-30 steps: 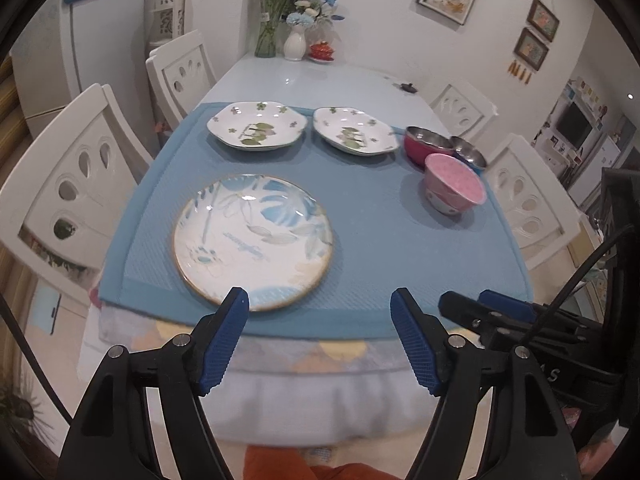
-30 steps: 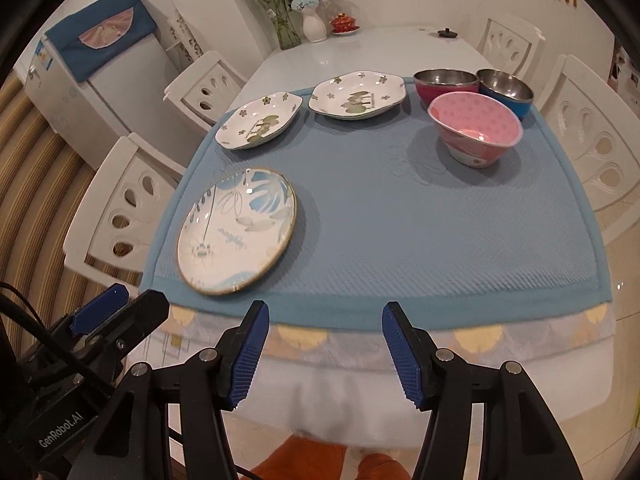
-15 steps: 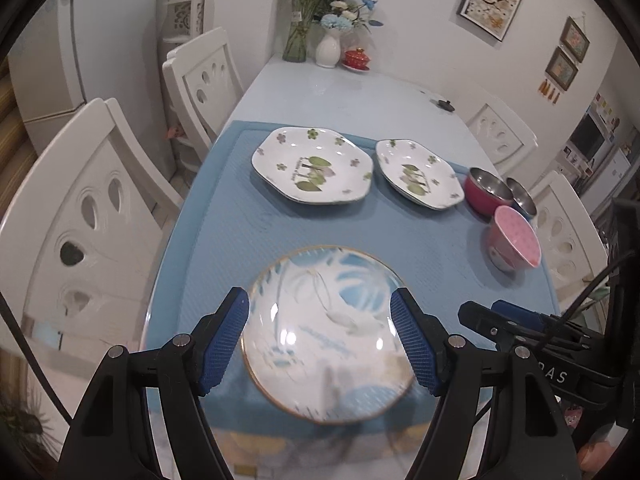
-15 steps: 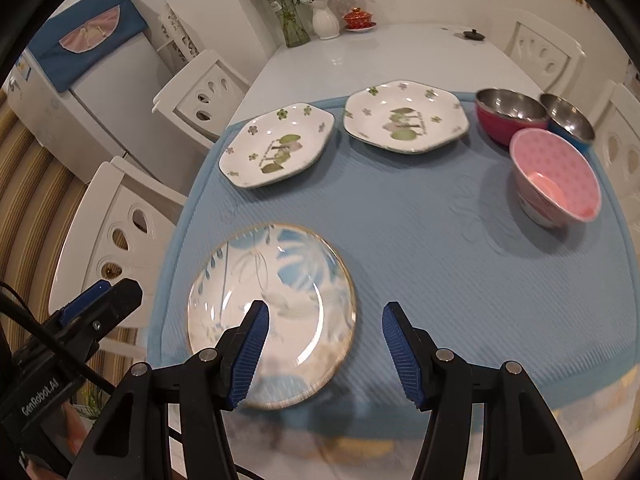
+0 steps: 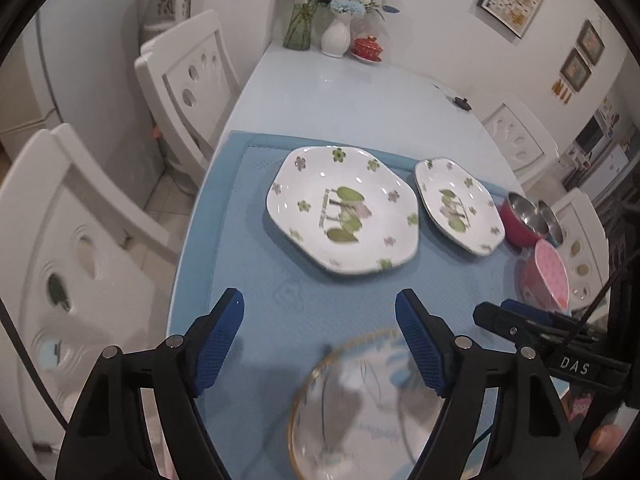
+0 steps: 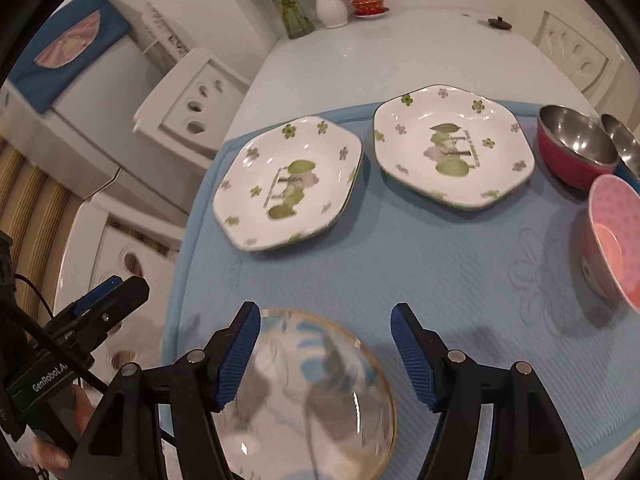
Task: Organize plates and bowls
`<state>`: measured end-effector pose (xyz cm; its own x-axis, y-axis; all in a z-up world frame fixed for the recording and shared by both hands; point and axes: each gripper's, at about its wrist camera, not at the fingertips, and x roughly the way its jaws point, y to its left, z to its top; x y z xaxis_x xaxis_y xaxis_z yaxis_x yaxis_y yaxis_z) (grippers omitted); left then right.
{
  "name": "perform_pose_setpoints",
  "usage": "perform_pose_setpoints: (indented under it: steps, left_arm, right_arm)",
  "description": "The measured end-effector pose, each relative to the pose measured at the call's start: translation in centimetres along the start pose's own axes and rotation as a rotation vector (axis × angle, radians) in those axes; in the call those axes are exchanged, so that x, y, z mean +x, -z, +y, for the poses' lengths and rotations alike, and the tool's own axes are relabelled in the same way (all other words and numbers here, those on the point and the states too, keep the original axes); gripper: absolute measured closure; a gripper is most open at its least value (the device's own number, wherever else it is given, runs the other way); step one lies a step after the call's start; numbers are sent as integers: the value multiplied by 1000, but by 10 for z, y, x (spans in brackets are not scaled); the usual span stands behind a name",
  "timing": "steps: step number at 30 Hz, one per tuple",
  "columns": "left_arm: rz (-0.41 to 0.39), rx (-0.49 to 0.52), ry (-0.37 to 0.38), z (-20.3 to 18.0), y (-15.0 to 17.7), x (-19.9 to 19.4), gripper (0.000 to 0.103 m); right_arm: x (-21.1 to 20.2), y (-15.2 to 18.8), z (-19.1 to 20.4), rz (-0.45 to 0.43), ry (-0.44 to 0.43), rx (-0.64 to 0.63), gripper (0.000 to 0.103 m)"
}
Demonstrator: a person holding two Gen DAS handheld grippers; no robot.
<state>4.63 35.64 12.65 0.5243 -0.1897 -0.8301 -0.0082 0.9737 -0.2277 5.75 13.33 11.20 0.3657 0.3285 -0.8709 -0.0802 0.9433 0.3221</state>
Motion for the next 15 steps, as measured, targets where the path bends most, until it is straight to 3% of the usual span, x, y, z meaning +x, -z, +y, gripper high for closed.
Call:
perform_pose_setpoints:
  steps: [15]
  left_arm:
    - [72, -107, 40, 45, -65, 107, 28]
  right_arm:
    - [83, -58, -10, 59, 46, 28, 40]
